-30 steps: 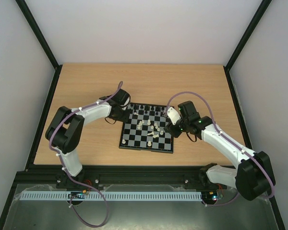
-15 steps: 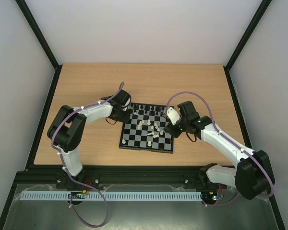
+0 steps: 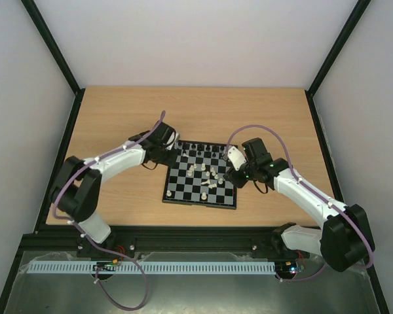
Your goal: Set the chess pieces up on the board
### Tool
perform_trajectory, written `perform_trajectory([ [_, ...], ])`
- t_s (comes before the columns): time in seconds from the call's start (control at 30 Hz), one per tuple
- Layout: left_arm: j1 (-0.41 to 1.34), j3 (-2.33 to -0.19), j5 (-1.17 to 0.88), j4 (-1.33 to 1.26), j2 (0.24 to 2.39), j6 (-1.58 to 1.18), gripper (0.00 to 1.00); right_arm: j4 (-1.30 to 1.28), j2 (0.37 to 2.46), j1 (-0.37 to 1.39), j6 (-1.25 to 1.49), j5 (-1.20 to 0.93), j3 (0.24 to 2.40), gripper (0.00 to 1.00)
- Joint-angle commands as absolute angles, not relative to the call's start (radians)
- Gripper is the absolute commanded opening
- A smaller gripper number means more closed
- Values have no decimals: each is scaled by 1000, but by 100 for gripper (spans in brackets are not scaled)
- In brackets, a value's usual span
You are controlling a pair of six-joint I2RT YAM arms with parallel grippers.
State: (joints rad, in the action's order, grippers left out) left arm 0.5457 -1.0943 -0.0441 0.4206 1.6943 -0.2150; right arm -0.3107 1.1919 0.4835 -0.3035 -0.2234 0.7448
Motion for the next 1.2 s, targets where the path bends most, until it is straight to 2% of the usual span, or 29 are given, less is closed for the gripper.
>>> perform_trajectory([
  [0.0,616,-1027,-129,365,1565,-144,5,-327,1195,474,-247,-242,803,39],
  [0.1,682,-954,-172,305,1471,-113,5,-374,1227,439,-213,-336,883,40],
  [0.33,777,-792,-224,136,1282,-103,5,-582,1444,351,-131,-662,1144,46],
  [0.57,797,-752,-271,91,1240,-87,5,-695,1618,355,-82,-947,1261,47],
  [0.67,797,-752,-277,85,1247,-81,5,-751,1679,371,-97,-984,1309,46],
  [0.8,796,-755,-295,81,1261,-82,5,-777,1719,400,-105,-1023,1324,43],
  [1.17,800,-744,-302,80,1256,-80,5,-831,1801,485,-144,-1066,1361,26],
])
